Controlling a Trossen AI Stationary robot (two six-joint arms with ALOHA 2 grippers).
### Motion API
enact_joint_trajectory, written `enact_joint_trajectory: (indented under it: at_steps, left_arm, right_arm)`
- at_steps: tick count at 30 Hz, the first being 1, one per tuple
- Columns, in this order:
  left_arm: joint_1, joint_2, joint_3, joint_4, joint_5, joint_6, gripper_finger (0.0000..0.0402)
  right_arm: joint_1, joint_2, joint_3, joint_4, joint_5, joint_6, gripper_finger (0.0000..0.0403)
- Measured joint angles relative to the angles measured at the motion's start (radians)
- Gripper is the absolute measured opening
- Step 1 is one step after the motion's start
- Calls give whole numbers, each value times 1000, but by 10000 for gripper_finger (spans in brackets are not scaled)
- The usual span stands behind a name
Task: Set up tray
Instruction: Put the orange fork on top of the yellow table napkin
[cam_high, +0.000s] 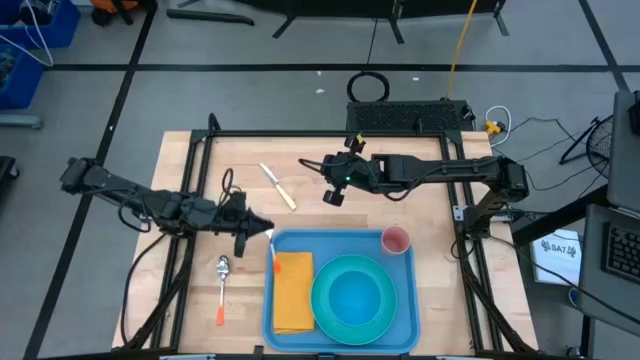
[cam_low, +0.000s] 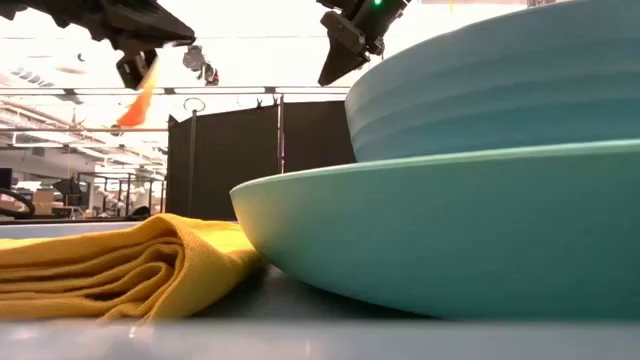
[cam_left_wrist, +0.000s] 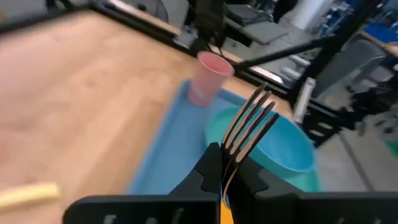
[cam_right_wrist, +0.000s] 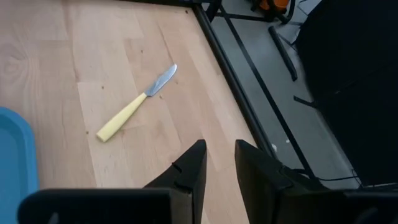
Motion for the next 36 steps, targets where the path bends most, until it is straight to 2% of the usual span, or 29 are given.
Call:
enact_joint_trajectory:
  at_steps: [4,7,9,12,15,20,25,32,36]
  left_arm:
    - [-62,66,-3,6,-7,-120,4]
    - [-87,139,-32,76,-6,-214,4]
    - [-94,188,-65,167,-3,-259,4]
    - [-106,243,-123,390,-4,-301,4]
    - [-131,275,-183,516,-9,-362,4]
    - [-207,318,-217,540,-52,-517,4]
    - [-243,380,-211,544,-56,-599,4]
    - [-260,498,-210,578,-34,-658,4]
    - [-253,567,-210,651,-30,-661,4]
  right_arm:
    - [0,1,0,4,-1,0,75]
    - [4,1,0,6,-3,2,75]
    - [9,1,0,8,-2,3,75]
    - [17,1,0,8,-2,3,75]
    - [24,1,0,7,-2,3,75]
    - [31,1,0,0,-2,3,75]
    - [31,1,0,1,-2,3,75]
    - [34,1,0,12,-2,4,75]
    - [35,1,0,12,-2,4,75]
